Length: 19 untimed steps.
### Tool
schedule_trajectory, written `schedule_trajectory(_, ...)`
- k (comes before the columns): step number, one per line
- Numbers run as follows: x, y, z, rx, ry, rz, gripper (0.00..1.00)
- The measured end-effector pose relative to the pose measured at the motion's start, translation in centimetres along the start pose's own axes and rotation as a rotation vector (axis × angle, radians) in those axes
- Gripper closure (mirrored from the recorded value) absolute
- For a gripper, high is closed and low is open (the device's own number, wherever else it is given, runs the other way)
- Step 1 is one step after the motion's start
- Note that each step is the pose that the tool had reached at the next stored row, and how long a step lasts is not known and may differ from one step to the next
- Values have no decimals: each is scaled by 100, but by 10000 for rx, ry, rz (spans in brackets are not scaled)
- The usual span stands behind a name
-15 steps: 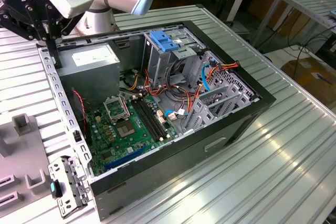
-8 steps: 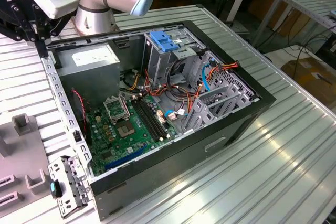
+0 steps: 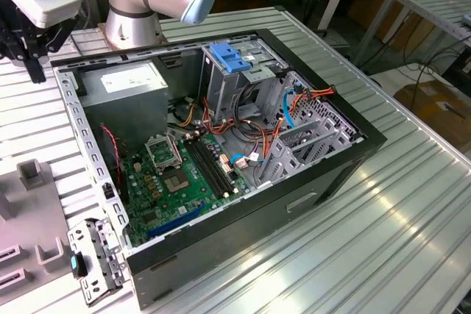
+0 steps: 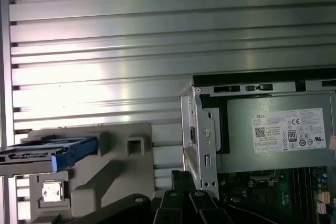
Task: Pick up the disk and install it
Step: 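Reach for the disk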
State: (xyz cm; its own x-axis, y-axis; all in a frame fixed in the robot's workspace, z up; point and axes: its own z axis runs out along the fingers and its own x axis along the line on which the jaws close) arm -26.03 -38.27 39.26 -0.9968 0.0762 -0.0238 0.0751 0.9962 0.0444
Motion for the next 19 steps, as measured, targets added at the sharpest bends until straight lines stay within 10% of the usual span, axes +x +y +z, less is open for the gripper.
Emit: schedule_trajectory(19, 368, 18, -7, 0, 0, 0, 89)
